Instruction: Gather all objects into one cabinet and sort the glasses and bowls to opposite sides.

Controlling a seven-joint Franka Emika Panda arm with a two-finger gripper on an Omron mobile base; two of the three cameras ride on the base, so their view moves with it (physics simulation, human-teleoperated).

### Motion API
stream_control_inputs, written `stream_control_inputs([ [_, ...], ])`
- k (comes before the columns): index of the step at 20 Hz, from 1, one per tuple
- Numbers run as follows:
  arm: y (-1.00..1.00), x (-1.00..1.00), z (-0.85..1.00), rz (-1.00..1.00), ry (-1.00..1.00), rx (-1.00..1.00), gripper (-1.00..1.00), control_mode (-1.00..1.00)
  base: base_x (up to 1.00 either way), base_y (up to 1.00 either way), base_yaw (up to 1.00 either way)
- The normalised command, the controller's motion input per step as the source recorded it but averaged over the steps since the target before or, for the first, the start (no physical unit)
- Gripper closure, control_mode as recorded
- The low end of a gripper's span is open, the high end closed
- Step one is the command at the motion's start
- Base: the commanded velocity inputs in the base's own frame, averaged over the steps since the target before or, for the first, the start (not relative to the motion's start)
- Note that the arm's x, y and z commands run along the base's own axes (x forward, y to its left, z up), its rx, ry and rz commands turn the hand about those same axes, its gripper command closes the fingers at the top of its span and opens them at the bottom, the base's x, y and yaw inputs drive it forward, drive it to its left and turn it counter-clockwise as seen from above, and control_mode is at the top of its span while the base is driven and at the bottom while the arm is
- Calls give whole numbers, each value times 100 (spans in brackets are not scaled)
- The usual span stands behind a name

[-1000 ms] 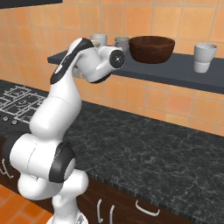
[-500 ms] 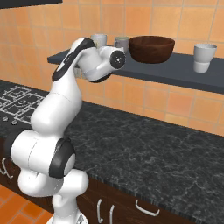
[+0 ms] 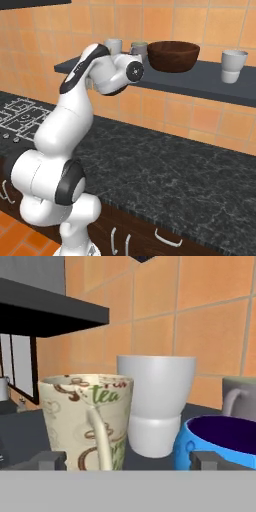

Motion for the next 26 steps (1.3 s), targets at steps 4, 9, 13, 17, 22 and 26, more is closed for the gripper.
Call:
stream_control_inputs([
  [4, 0, -62, 0, 3, 2, -4, -100, -100, 0, 0, 0],
  [9, 2, -100, 0, 5, 0, -7, -100, -100, 0, 0, 0],
  [13, 4, -100, 0, 7, 0, -7, -100, -100, 0, 0, 0],
  [17, 0, -100, 0, 5, 0, -6, -100, -100, 0, 0, 0],
  [22, 0, -100, 0, 4, -8, -5, -100, -100, 0, 0, 0],
  [26, 0, -100, 0, 1, -6, -5, -100, -100, 0, 0, 0],
])
